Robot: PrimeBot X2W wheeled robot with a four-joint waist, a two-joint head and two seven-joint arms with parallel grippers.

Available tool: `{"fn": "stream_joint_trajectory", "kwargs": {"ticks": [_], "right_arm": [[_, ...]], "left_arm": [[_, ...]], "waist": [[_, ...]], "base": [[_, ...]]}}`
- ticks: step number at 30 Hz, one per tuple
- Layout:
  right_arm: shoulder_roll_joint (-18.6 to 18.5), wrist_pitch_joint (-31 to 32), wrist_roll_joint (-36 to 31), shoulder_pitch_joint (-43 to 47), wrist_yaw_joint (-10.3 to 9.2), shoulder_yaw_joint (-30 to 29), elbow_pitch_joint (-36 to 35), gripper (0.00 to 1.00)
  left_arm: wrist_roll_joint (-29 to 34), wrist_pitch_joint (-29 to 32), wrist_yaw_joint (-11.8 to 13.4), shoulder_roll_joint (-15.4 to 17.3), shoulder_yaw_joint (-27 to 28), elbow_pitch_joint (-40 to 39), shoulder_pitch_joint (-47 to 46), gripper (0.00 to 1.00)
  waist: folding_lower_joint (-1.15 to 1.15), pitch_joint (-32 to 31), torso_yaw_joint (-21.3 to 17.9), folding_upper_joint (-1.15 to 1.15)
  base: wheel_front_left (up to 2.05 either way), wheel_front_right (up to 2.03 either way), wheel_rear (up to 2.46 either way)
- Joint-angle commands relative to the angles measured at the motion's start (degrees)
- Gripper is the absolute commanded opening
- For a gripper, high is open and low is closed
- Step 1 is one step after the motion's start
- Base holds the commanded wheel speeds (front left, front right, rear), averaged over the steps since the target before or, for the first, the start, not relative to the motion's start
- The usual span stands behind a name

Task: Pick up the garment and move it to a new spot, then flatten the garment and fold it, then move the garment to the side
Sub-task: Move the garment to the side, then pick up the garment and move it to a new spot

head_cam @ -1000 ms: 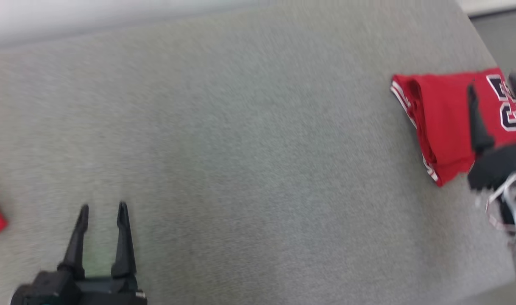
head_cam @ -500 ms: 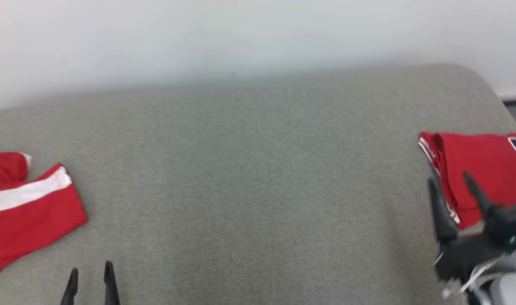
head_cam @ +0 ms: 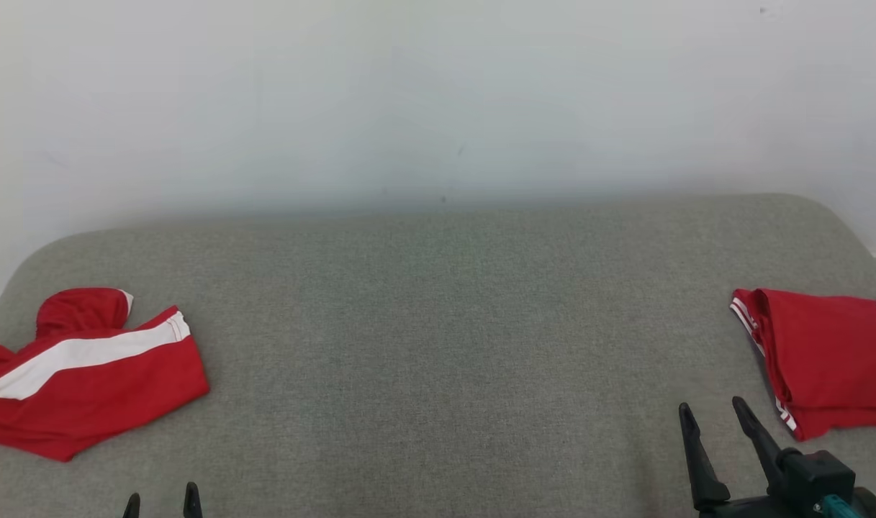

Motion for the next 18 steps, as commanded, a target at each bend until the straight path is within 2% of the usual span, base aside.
{"fn": "stream_joint_trajectory", "kwargs": {"ticks": [1,18], "right_arm": [[0.54,-0.6,-0.33,1.13,-0.16,0.26,0.44,1.0],[2.66,-2.45,-1.11,2.44,-0.16,-0.99,3.34,1.0]], "left_arm": [[0.18,-0.15,-0.08,-0.05,0.12,0.26,0.7,1.0],[0.43,-0.15,-0.13,-0.03,-2.26,0.73,0.63,1.0]], "waist": [[0.01,-0.85,0.72,0.01],[0.01,-0.69,1.49,0.01]], "base": [[0.0,0.0,0.0],[0.0,0.0,0.0]]}}
